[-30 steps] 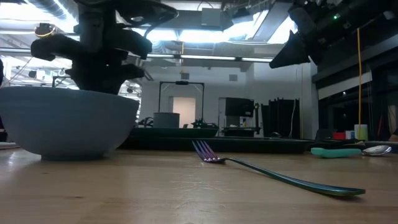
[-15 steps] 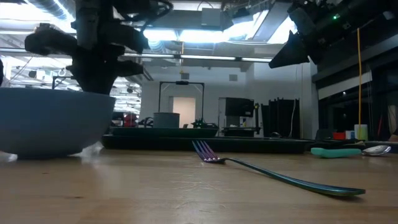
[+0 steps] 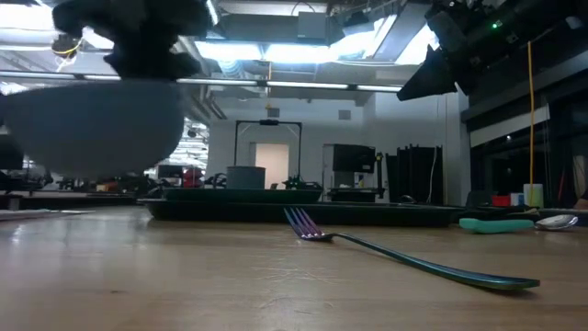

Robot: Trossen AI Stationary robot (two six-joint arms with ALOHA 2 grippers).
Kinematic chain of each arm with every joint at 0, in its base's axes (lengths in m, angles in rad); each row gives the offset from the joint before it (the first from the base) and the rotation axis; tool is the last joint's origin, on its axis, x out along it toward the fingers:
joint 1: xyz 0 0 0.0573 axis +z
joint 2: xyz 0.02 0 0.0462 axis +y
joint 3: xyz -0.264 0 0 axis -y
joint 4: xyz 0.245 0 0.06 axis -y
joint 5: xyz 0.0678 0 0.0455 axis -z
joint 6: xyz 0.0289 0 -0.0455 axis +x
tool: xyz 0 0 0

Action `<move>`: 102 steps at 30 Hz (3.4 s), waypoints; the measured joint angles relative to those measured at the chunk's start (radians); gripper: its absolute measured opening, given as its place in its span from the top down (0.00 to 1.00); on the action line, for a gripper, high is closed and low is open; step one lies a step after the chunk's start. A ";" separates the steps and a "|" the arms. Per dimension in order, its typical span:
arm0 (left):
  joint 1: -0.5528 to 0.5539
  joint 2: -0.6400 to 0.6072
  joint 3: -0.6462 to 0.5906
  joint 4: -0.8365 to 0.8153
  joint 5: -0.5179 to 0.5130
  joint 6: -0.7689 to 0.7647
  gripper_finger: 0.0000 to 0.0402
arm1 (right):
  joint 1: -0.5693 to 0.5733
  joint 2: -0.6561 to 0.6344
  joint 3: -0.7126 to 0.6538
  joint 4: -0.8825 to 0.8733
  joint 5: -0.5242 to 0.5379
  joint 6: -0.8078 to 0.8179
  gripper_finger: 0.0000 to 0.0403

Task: Set up tray
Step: Put the blue bowl on top of the green plate

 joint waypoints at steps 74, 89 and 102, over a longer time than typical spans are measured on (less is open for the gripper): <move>0.695 0.339 0.181 0.182 0.136 -0.246 0.99 | -0.010 0.012 -0.001 0.054 -0.089 -0.157 0.98; 0.695 0.339 0.181 0.187 0.131 -0.247 0.97 | -0.010 0.012 -0.001 0.063 -0.089 -0.155 0.98; 0.695 0.338 0.181 0.186 0.130 -0.248 0.91 | -0.010 0.012 -0.001 0.068 -0.089 -0.157 0.98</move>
